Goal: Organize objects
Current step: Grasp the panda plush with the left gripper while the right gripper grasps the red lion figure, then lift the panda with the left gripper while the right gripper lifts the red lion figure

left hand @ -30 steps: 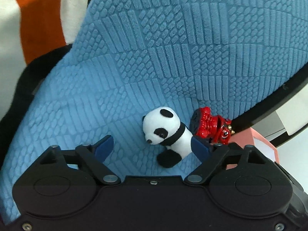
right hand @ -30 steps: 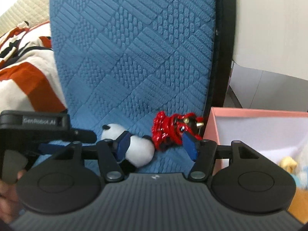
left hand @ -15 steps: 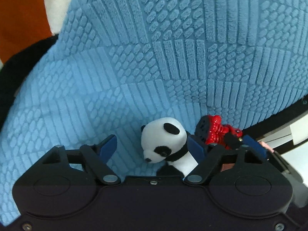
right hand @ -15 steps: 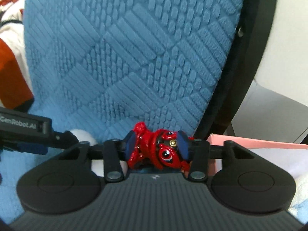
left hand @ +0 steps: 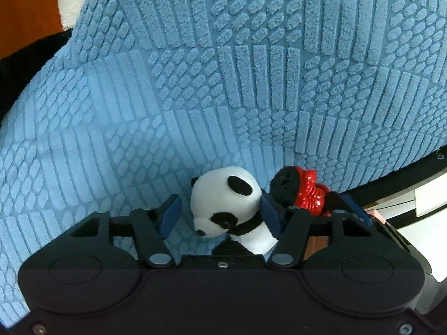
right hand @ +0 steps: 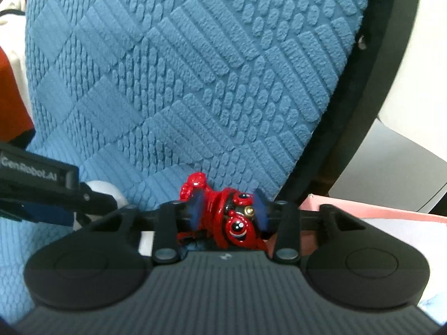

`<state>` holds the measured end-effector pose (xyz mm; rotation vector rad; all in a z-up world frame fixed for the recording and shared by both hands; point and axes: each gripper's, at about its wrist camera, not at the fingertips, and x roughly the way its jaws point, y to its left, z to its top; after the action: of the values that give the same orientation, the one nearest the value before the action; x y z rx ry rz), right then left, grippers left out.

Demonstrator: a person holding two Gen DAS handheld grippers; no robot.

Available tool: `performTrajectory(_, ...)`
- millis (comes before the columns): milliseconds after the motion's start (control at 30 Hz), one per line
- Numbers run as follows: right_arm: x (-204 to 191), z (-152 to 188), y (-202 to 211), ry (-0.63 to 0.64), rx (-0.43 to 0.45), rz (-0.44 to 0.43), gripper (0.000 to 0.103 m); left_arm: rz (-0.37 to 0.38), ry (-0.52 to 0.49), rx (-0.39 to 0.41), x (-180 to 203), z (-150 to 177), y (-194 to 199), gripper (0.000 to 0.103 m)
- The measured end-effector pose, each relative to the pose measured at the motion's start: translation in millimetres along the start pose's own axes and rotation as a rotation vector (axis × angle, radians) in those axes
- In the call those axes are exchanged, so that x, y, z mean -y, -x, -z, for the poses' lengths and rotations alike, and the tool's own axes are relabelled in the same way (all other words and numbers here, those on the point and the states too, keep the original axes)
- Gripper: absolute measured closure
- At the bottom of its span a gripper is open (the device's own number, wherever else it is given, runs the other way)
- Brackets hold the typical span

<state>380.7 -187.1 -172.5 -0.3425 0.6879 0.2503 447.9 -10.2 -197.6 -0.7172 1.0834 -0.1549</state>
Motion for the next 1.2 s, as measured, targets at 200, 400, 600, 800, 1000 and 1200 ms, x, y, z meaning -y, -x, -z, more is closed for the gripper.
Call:
performTrajectory(200,2,3,4,-0.022,0.018,-0.034,0.087,0.004,-0.022,0.022,4,1,2,0.054)
performTrajectory(400,-3,-3,10,-0.052,0.031,-0.093,0.088,-0.006,-0.028,0.057,3,1,20,0.055)
performTrajectory(600,-6,-5,16,-0.079,0.044,-0.157,0.088,-0.054,-0.038,0.101,-8,6,54,0.055)
performTrajectory(800,-15,2,33,-0.059,0.065,-0.246,0.089,-0.105,-0.058,0.129,-16,16,78,0.055)
performTrajectory(1000,-36,9,35,-0.049,0.038,-0.309,0.089,-0.11,-0.053,0.11,-20,16,77,0.055)
performTrajectory(1200,-26,8,57,-0.067,0.135,-0.325,0.068,-0.105,-0.017,0.097,-24,14,75,0.055)
